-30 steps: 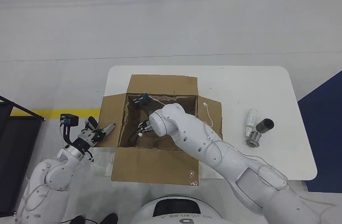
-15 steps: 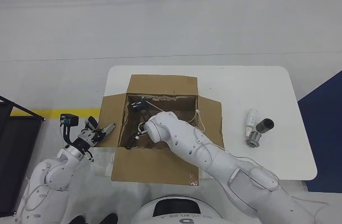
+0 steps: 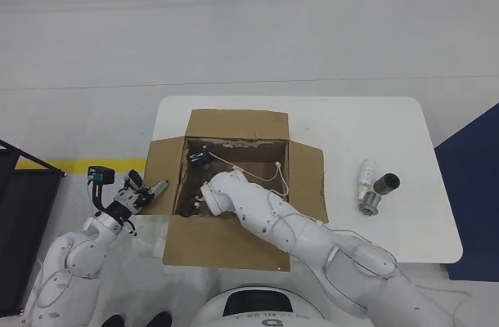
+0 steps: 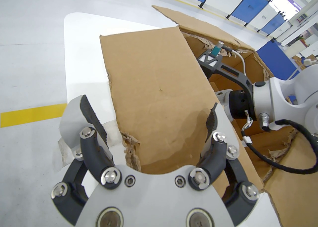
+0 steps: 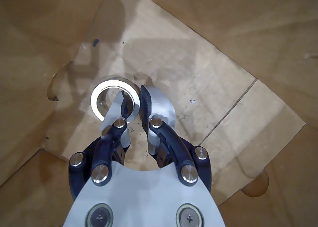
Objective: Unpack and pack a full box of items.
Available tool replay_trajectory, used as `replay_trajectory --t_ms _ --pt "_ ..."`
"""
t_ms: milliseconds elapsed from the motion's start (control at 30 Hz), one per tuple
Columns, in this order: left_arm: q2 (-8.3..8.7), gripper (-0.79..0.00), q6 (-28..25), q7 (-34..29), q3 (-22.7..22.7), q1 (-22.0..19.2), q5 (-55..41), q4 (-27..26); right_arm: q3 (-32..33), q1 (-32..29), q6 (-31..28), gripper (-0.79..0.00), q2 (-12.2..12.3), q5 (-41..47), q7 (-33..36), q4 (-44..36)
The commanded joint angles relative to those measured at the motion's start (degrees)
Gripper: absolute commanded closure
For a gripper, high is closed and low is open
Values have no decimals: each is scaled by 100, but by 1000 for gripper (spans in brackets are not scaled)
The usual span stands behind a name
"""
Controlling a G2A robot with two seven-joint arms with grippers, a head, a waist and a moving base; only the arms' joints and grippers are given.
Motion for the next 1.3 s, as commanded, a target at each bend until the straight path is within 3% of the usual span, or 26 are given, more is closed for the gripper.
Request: replay_trajectory --t_ms 0,167,500,667,800,1000,1267 --pt "0 -785 0 0 0 0 0 0 48 -90 147 0 36 -154 -18 -172" --pt "0 -785 0 0 0 0 0 0 247 -562 407 0 268 -752 -133 -1117" --pt "0 -785 0 0 0 0 0 0 1070 -2138 619 0 964 -2726 -137 -3611" --pt "0 -785 0 0 0 0 0 0 1563 -3226 591 0 1236 -3474 -690 -5074" --pt "0 -785 0 0 0 0 0 0 2062 -4190 627 0 1402 -3430 -1586 -6198" --pt "0 -785 0 0 0 0 0 0 2580 -5118 393 0 1550 -3092 -2546 -6897" --pt "0 -785 0 0 0 0 0 0 2586 -5140 334 0 1557 -3062 -2565 -6905"
